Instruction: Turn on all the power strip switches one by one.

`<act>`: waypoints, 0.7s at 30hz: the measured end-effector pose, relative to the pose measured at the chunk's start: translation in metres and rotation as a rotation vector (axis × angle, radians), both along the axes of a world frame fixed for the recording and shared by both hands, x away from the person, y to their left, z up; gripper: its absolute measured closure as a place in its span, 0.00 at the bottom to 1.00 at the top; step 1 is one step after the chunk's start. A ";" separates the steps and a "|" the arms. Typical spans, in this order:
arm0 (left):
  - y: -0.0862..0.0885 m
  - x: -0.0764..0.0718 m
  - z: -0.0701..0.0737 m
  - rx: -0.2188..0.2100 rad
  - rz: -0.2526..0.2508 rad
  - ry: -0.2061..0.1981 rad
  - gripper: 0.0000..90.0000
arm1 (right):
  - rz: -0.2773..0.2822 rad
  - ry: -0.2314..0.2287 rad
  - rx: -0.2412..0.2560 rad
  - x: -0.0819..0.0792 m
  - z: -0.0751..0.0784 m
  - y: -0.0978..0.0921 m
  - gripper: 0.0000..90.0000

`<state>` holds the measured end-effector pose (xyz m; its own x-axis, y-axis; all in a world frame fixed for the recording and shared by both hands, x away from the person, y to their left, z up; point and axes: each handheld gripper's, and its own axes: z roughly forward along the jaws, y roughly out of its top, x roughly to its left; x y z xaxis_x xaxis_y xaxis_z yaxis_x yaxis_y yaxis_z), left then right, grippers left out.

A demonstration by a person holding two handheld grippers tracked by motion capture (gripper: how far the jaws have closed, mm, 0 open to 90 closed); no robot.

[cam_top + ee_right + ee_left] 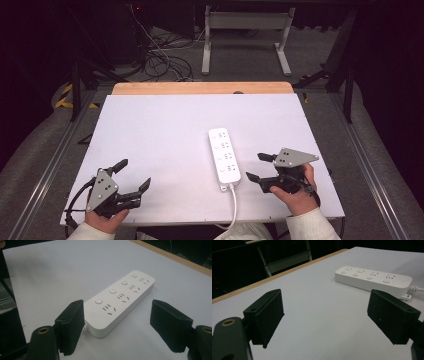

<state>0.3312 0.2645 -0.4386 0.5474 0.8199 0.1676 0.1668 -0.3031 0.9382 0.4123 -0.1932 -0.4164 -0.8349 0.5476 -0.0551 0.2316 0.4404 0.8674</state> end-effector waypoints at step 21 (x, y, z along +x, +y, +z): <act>0.000 0.000 -0.001 -0.009 0.002 0.011 0.16 | 0.074 0.012 -0.037 0.012 0.004 0.049 0.30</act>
